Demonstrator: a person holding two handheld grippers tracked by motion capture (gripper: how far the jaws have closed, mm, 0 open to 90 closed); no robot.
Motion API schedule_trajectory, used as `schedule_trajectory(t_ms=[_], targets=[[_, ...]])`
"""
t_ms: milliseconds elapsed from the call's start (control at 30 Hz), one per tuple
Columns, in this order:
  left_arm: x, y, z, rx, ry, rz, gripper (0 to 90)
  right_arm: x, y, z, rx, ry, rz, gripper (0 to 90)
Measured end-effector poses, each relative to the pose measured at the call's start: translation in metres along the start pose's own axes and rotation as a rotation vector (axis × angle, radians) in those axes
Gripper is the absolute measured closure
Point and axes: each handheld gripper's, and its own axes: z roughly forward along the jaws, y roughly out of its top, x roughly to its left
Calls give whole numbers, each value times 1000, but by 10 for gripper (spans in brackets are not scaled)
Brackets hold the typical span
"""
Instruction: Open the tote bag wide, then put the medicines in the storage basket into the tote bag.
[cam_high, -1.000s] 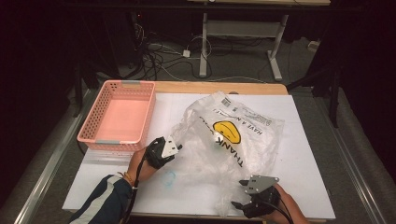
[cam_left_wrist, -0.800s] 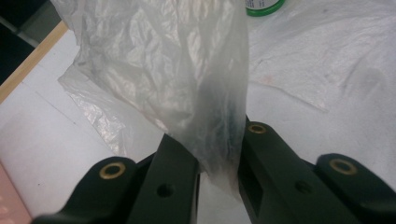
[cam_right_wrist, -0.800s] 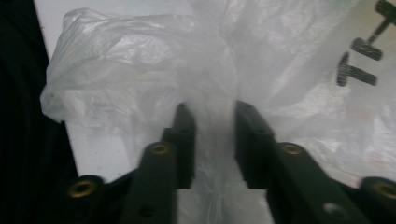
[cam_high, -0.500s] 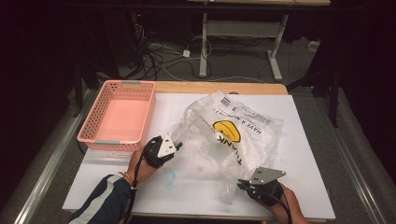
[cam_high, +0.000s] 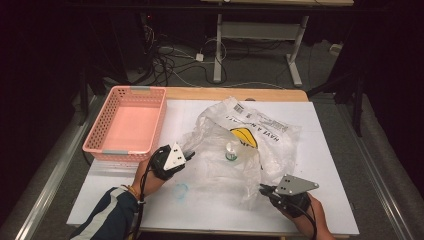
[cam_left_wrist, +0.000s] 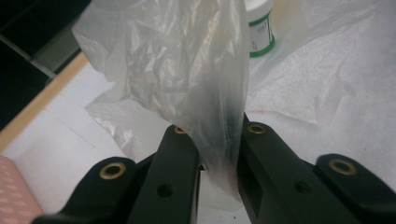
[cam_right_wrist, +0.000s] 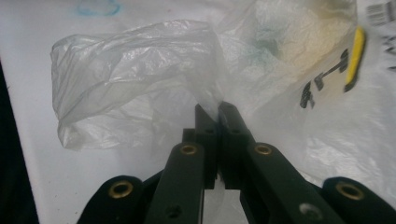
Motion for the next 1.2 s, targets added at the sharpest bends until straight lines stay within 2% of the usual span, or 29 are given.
schedule_trajectory(t_ms=[33,67,167,367,567,633,800,967,1000,1033,1100,1200], targets=[[1,1,-2,-11,1,-4,871,-3,3,-5,-26,-6,13,894],[2,3,-5,-23,5,-5,871,-3,3,-5,-26,-6,13,894],[3,9,-14,-68,22,-10,870,-9,13,-15,-84,-47,8,897],[3,12,-24,-108,36,-4,871,-14,25,-18,-124,-73,-8,898],[5,14,-49,-144,65,24,870,-16,39,-32,-179,-87,-23,899],[6,15,-58,-163,68,19,870,-16,41,-35,-193,-89,-20,899],[9,23,-71,-229,78,18,870,-18,58,-45,-245,-108,-54,899],[10,33,-78,-307,76,36,870,-18,72,-49,-287,-110,-76,899],[9,35,-79,-328,73,31,870,-18,77,-49,-307,-90,-66,900],[8,38,-81,-341,72,32,870,-18,77,-49,-307,-90,-66,900],[6,44,-84,-363,60,35,870,-18,84,-50,-326,-69,-62,900],[2,54,-89,-384,52,49,871,-13,95,-51,-350,-62,-90,900]])
